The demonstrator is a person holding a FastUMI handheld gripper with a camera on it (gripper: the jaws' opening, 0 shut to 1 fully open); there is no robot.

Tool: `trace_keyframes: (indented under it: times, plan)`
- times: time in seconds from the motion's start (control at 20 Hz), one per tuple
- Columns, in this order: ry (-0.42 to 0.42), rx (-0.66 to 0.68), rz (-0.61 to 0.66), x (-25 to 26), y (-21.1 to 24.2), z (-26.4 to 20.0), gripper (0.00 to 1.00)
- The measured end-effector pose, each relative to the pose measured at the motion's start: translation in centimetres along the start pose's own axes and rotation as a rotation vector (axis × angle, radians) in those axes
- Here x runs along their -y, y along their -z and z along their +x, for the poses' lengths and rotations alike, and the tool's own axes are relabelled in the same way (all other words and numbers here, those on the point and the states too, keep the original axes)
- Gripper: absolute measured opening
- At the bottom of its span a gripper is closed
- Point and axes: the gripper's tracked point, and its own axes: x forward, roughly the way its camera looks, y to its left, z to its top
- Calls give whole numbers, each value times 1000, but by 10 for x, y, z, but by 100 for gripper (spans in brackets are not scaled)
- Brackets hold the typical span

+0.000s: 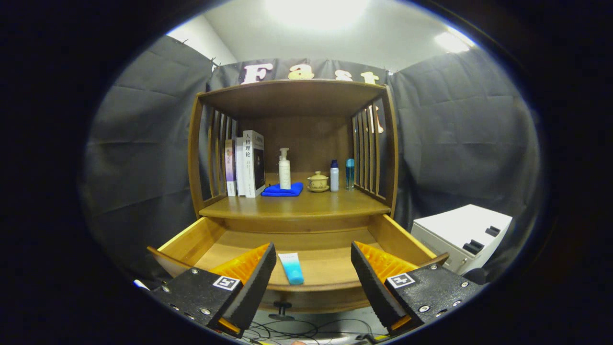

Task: Pull open the drawer, take out the items inside it, and place them on the countertop above the cabinet.

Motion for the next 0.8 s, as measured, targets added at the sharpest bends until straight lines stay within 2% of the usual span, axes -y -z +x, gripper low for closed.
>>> trace_keyframes:
  times: [0.15,0.25,0.45,0.6,0.65,0.8]
  plan:
    - [2,-8,-1,-11,-23,26,96]
    - [49,-43,8,-9,-30,49,96]
    - [147,-218,-17,-2,-19,85,96]
    - [172,-349,-2,-7,6,112,96]
    - [141,-404,11,-16,19,117,96]
    - [121,-540,29,-28,52,130,96]
